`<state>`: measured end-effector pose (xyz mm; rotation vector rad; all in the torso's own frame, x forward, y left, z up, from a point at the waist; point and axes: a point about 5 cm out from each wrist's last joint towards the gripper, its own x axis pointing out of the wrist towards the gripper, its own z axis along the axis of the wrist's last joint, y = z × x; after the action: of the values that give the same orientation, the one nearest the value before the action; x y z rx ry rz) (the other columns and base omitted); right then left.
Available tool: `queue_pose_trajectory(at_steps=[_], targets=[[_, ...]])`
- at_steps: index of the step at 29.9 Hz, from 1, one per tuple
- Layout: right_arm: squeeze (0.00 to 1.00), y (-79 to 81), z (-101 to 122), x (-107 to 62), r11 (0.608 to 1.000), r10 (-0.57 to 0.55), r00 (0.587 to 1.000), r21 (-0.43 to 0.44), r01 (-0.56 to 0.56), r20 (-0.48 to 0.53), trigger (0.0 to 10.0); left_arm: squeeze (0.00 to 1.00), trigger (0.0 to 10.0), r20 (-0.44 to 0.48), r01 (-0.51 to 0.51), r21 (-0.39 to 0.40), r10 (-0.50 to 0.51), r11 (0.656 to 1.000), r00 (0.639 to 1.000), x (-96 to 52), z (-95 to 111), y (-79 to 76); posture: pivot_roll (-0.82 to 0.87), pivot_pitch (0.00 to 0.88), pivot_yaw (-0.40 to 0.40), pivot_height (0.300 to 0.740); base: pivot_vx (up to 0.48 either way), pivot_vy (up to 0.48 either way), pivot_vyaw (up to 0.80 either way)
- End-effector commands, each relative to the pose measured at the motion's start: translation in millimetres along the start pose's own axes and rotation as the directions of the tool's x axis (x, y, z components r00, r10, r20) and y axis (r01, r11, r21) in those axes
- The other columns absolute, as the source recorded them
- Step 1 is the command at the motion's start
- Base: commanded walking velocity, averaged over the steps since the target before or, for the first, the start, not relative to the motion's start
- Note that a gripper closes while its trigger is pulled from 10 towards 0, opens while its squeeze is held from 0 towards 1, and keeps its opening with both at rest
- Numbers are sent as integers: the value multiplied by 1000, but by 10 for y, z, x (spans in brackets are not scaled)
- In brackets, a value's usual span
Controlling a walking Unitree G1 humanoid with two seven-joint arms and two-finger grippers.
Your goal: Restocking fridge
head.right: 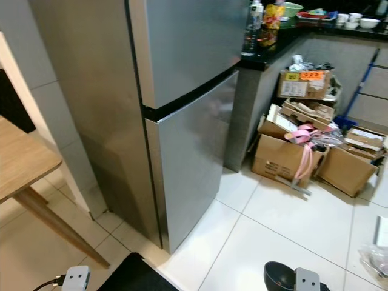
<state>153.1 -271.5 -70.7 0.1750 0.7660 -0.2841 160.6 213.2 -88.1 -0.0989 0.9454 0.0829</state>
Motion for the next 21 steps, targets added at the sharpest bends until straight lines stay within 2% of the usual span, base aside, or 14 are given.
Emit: queue_pose_trajectory(at_steps=[1, 13, 21], targets=[[0, 47, 18, 15, 1000, 17, 1000, -13, -17, 8, 10000, 0, 10000, -7, -10, -15, 10, 1000, 1000, -6, -12, 28, -74, 0, -5, 740, 0, 0, 0], [0, 86, -3, 16, 999, 34, 999, -21, -33, 1, 10000, 0, 10000, -16, 3, 14, -3, 1000, 1000, -10, -37, 14, -71, 0, -5, 740, 0, 0, 0], [0, 90, -4, 17, 999, 37, 999, -25, -37, -1, 10000, 0, 10000, -19, 4, 19, -4, 1000, 1000, -14, -45, 28, -71, 0, -5, 740, 250, 0, 0]])
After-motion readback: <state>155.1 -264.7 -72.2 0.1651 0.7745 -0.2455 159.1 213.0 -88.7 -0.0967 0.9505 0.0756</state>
